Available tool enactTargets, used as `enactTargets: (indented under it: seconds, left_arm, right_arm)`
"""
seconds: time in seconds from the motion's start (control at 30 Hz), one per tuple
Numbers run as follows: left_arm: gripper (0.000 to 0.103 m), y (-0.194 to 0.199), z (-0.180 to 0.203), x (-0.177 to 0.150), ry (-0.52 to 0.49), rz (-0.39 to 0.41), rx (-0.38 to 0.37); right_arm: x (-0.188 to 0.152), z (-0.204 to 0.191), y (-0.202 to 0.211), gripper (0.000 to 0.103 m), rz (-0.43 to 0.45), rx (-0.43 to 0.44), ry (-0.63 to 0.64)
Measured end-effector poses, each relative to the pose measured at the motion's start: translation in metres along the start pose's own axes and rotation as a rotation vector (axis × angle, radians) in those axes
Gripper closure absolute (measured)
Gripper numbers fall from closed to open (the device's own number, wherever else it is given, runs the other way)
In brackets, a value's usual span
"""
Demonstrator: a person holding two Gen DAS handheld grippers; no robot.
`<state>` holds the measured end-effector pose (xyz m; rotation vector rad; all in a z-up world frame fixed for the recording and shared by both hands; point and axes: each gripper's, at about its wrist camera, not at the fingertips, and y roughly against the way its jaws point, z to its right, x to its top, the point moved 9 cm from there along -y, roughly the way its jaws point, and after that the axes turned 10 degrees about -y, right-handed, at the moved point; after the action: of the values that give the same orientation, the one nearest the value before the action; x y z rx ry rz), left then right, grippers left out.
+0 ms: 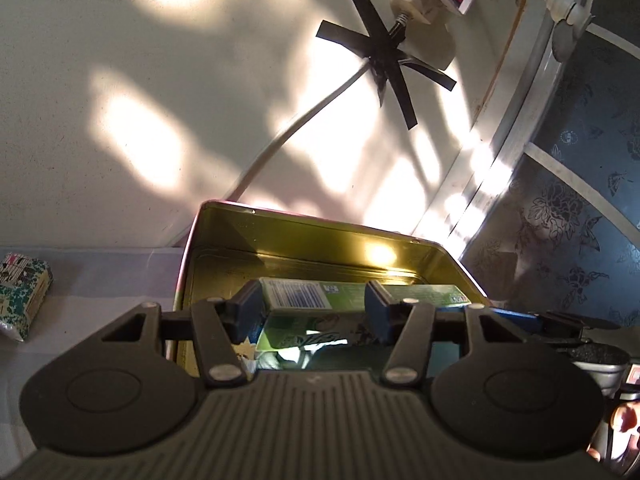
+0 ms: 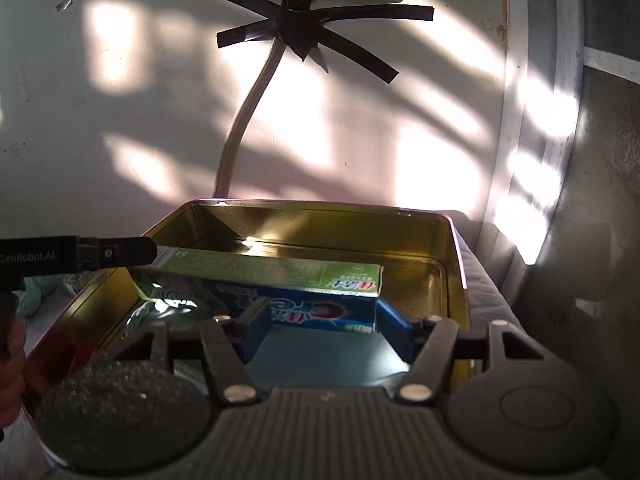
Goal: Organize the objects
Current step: 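Lower the Crest box into the pink tin and open both grippers, then withdraw both grippers from the tin back over the bed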
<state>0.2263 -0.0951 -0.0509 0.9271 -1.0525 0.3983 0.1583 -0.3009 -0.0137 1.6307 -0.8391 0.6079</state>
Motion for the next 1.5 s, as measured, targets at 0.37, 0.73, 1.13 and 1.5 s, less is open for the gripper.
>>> enactTargets:
  seconds: [0.37, 0.73, 1.13, 1.5]
  left_arm:
    - [0.045, 0.051, 0.050, -0.025, -0.180, 0.019, 0.069]
    - [0.045, 0.119, 0.073, -0.071, -0.281, -0.001, 0.129]
    - [0.045, 0.156, 0.052, -0.127, -0.306, -0.059, 0.215]
    - [0.045, 0.174, -0.008, -0.162, -0.275, -0.106, 0.321]
  right_arm:
    - [-0.031, -0.018, 0.065, 0.042, 0.126, 0.026, -0.059]
    - [-0.080, -0.054, 0.136, 0.042, 0.230, 0.066, -0.185]
    - [-0.149, -0.075, 0.157, 0.042, 0.166, 0.047, -0.234]
    - [-0.185, -0.134, 0.142, 0.042, 0.076, 0.072, -0.147]
